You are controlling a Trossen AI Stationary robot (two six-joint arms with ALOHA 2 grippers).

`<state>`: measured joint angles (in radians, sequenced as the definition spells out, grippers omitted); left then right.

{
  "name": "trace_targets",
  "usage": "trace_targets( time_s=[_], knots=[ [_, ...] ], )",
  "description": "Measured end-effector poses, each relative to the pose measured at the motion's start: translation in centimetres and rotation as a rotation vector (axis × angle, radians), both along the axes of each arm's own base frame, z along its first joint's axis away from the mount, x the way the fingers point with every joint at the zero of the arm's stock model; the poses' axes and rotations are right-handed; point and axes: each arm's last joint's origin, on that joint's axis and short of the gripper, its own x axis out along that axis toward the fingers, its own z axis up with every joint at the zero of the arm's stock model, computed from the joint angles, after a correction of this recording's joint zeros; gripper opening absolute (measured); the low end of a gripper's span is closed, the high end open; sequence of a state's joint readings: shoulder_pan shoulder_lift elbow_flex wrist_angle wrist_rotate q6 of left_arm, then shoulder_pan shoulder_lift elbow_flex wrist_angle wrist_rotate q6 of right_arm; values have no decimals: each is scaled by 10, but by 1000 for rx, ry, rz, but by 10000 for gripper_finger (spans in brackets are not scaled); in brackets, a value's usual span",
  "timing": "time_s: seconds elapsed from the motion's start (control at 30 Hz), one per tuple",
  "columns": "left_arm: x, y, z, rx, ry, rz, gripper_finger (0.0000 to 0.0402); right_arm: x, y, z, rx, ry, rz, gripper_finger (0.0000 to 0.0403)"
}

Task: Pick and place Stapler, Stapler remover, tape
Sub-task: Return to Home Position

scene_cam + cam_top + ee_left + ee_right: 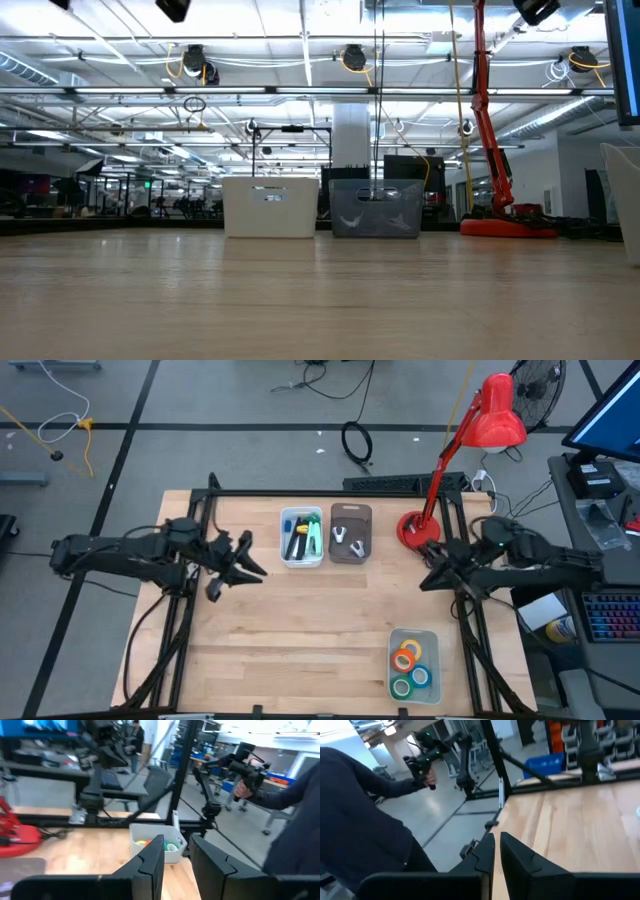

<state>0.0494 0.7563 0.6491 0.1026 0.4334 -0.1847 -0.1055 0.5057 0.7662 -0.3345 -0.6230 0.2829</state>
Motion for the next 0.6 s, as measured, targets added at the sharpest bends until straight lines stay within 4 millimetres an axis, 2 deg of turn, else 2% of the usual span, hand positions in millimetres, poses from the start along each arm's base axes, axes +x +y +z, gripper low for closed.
trace_targets(
  time_s=[0.13, 0.27, 0.47, 0.6],
  knots=[
    [-18, 0, 4, 19, -9, 47, 95, -10, 0, -1, -10, 5, -61, 23],
    [-30, 0, 0, 25, -42, 51, 95, -19, 0, -4, -14, 15, -99, 23],
    [-41, 0, -25, -17, -124, 79, 95, -25, 0, -17, 18, -63, -102, 24],
    [-44, 0, -46, -62, -117, 75, 95, -22, 0, -37, 68, -97, -107, 23]
  ],
)
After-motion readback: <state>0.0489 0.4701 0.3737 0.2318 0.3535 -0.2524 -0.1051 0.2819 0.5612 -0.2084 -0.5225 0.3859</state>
